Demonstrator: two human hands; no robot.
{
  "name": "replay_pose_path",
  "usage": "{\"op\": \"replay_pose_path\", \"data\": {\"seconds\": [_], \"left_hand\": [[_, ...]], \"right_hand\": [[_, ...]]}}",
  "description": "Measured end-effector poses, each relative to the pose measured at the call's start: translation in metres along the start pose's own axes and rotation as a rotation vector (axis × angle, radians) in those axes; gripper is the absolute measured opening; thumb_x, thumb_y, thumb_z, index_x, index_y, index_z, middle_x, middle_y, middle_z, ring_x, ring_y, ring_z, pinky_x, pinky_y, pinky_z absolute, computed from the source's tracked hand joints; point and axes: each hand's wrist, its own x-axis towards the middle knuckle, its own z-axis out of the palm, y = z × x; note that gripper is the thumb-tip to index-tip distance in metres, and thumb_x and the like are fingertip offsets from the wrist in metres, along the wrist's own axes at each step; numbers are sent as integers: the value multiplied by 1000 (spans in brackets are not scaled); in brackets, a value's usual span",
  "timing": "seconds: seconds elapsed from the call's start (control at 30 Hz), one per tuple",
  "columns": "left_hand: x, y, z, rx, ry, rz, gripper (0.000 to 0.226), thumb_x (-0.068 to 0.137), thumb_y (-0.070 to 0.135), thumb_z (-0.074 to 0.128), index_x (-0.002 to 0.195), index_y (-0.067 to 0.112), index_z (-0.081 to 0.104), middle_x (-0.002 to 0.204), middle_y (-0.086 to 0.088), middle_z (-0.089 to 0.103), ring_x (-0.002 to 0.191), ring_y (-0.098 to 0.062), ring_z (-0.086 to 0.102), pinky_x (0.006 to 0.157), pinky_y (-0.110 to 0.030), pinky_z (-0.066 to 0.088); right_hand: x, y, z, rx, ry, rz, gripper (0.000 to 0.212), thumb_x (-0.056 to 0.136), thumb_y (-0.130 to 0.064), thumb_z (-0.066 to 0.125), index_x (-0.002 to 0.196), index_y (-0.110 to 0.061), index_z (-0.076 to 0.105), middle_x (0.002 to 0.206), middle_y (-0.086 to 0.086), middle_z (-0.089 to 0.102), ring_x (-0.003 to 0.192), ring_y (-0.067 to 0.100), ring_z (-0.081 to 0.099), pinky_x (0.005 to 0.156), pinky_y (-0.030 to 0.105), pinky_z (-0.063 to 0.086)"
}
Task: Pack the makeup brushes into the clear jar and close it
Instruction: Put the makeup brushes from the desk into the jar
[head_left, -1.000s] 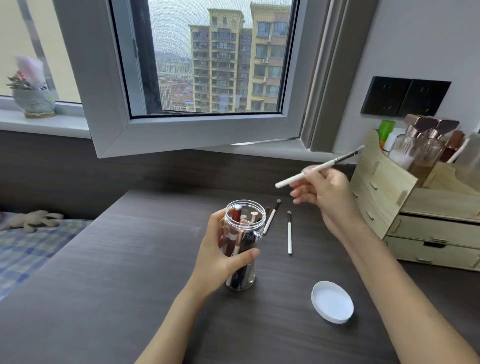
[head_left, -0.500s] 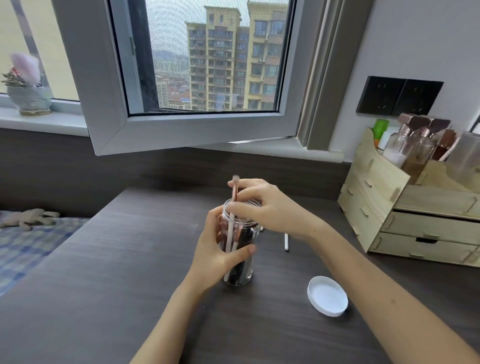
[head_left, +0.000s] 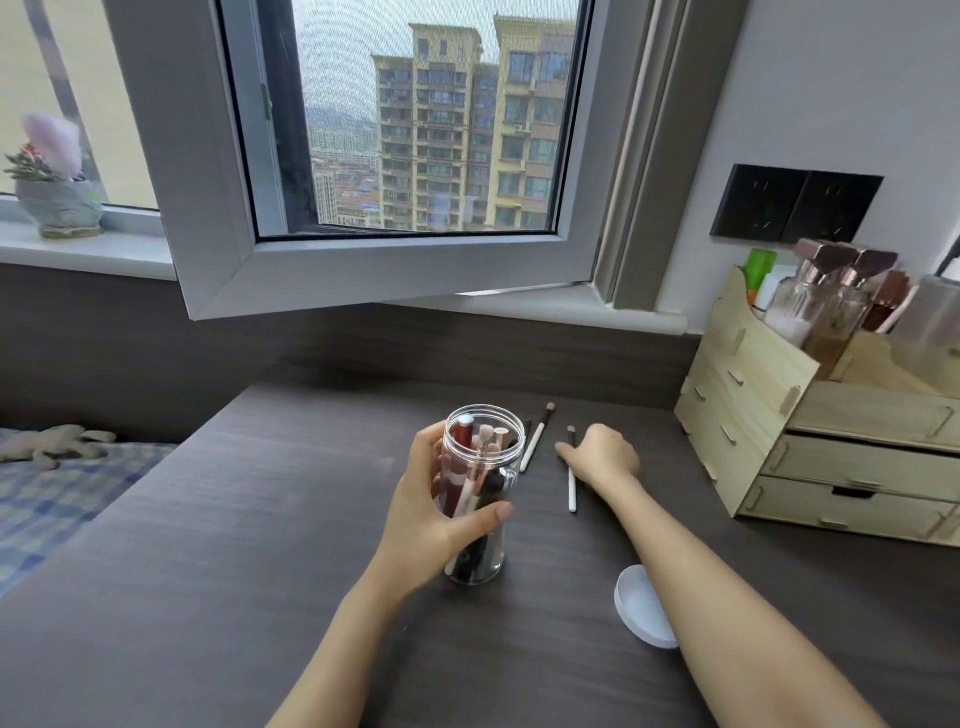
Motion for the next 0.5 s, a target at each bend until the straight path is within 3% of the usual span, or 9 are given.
{"op": "replay_pose_path", "data": {"seconds": [0.17, 0.23, 0.33, 0.4, 0.5], "left_hand": [[0, -1, 0, 10, -4, 8, 70, 59, 32, 83, 117, 50, 47, 113, 28, 64, 97, 5, 62, 82, -7, 44], [0, -2, 0, 10, -3, 10, 71, 59, 33, 84, 117, 48, 47, 113, 27, 64, 95, 4, 63, 82, -7, 44], [0, -2, 0, 15, -3, 14, 71, 59, 33, 84, 117, 49, 47, 113, 27, 64, 97, 4, 63, 82, -6, 44], [1, -2, 0, 16, -3, 9, 70, 59, 33, 84, 116, 50, 47, 112, 28, 64, 99, 5, 63, 83, -5, 43], [0, -1, 0, 11, -4, 2, 69, 58, 33, 83, 114, 52, 47, 112, 30, 64, 101, 5, 62, 83, -5, 43]], "right_hand": [[8, 3, 1, -69, -17, 1, 32, 90, -27, 54, 113, -7, 62, 124, 14, 62, 114, 35, 59, 84, 33, 47], [10, 5, -7, 19, -44, -25, 21, 89, -22, 54, 97, -5, 64, 105, 18, 66, 100, 36, 63, 73, 32, 44], [5, 3, -33, 506, 30, -141, 25, 91, -14, 52, 69, -2, 56, 63, 14, 56, 53, 26, 54, 54, 31, 42], [-13, -3, -59, 913, 105, -243, 17, 93, -9, 50, 76, -8, 50, 63, 9, 56, 41, 13, 51, 39, 25, 43], [-53, -19, -96, 1288, 153, -513, 14, 93, -8, 50, 86, -19, 44, 69, 7, 62, 43, 8, 55, 40, 23, 47]]}}
